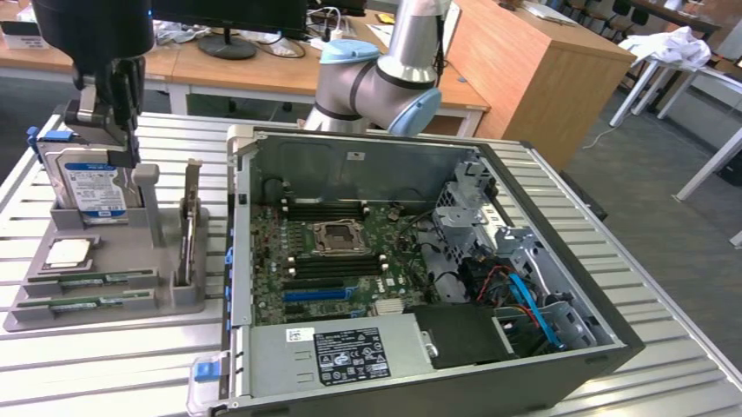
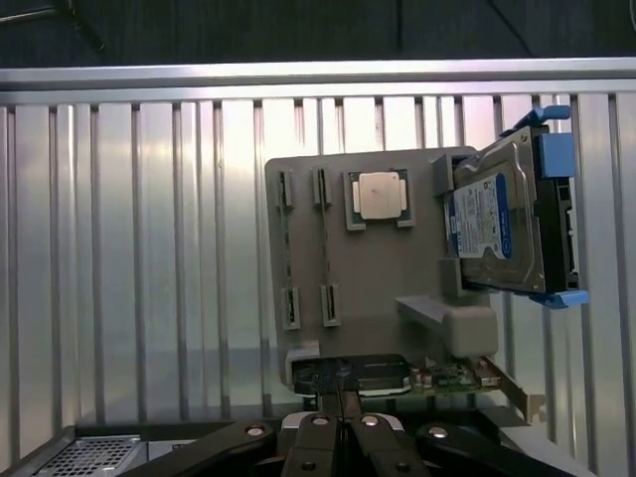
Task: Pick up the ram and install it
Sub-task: 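Pick up the ram and move it above insertion slot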
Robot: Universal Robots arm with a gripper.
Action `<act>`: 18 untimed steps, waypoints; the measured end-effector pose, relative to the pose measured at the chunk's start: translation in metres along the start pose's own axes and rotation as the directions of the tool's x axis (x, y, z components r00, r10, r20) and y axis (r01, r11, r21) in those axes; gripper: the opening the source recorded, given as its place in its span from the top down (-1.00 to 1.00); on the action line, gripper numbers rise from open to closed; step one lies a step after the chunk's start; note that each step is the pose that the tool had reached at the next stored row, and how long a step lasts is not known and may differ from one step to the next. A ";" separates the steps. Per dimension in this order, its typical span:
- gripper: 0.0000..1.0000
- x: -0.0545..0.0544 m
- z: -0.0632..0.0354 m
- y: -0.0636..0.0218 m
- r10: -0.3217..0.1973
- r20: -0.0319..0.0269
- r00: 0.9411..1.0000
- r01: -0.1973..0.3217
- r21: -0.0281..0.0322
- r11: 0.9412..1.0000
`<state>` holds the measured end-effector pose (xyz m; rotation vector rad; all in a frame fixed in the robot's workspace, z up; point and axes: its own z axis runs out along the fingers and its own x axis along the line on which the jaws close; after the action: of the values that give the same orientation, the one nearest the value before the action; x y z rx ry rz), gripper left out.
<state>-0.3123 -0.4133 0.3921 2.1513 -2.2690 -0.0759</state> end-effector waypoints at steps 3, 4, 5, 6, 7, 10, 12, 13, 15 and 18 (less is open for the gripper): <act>0.80 0.000 0.0000 0.0000 -0.014 -0.001 1.000 0.014 0.000 1.000; 0.80 0.000 0.0000 0.0000 -0.019 -0.001 1.000 0.019 0.000 1.000; 0.80 0.000 0.0000 0.0000 -0.023 -0.001 1.000 0.023 0.000 1.000; 0.80 0.000 0.0000 0.0000 -0.028 -0.001 1.000 0.028 -0.001 1.000; 0.80 0.000 0.0000 0.0000 -0.033 -0.001 0.999 0.033 -0.001 0.999; 0.80 0.000 0.0000 0.0000 -0.047 -0.002 0.999 0.047 -0.001 0.999; 0.80 0.000 0.0000 0.0000 -0.055 -0.002 0.998 0.055 -0.001 0.998; 0.80 0.000 0.0000 0.0000 -0.059 -0.003 0.998 0.059 -0.001 0.998; 0.80 0.000 0.0001 0.0000 -0.068 -0.003 0.998 0.068 -0.002 0.998; 0.80 0.000 0.0000 0.0000 -0.081 -0.004 0.997 0.081 -0.002 0.997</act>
<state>-0.3124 -0.4133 0.3921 2.2399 -2.1789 -0.0749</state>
